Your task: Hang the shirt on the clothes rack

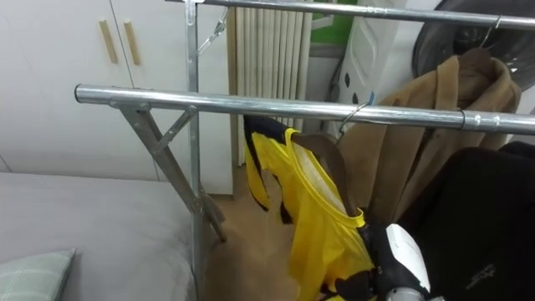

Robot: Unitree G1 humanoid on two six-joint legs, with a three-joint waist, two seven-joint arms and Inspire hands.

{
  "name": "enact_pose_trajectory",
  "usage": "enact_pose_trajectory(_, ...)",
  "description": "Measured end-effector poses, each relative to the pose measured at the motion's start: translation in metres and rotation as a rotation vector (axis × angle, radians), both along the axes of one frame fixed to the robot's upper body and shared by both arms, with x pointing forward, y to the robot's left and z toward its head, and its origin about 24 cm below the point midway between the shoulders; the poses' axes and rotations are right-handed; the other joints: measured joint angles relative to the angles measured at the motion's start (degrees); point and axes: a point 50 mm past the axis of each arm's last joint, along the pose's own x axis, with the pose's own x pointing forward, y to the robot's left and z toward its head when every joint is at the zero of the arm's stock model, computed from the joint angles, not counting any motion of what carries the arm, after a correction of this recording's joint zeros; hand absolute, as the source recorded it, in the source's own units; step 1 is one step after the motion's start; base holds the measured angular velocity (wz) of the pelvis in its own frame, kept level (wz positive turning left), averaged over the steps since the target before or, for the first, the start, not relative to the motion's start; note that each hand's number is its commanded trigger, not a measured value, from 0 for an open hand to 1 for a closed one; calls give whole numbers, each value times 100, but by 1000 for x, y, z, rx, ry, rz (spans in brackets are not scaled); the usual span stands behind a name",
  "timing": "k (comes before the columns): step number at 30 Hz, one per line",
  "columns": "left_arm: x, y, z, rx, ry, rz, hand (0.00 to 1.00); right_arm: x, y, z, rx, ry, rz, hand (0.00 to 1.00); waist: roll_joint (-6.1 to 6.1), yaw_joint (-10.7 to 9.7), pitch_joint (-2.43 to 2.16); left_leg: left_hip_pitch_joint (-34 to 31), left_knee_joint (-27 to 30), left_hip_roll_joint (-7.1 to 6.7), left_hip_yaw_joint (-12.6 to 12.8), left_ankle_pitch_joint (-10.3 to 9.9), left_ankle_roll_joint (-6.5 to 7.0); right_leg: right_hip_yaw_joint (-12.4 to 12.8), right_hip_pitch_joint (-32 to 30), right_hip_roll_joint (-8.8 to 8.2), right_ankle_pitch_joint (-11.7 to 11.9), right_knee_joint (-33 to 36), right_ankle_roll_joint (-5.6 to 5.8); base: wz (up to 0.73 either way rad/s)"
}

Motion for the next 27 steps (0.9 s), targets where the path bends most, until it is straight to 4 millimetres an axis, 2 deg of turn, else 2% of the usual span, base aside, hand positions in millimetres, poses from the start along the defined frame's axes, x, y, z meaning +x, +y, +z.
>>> enact_pose_trajectory(5, 0, 0, 0, 0, -1, 0, 0, 0, -1, -1, 109, -4, -43, 0, -3, -4, -3, -16, -4, -1, 0, 0, 0, 18, -19, -1, -9, 1, 7, 0)
enact_pose_trajectory(12, -1, -1, 0, -5, 5, 2, 0, 0, 1, -1, 367, -3, -107, 0, -5, -12, -20, 6, -3, -1, -3, 1, 0, 19, 0, -29, -12, 13, -3, 0)
enact_pose_trajectory(17, -5, -1, 0, -1, 14, 14, 0, 5, 2, 11, 481, -67, -126, 0, -9, -37, -25, 81, -26, -3, 44, -2, 1, 59, 33, -22, -13, 13, -2, -4)
enact_pose_trajectory(22, -6, -2, -1, -6, 18, 18, 0, 13, 4, 35, 639, -180, -129, 0, 18, -71, -31, 84, -15, -5, 47, -2, 0, 74, 36, -16, -14, 7, -1, 0)
enact_pose_trajectory(27, -7, -3, -1, -18, 20, 16, 0, 14, 4, 40, 729, -211, -148, 0, 77, -86, -36, 80, -15, -4, 47, -1, -1, 73, 33, -13, -14, -2, -1, 0)
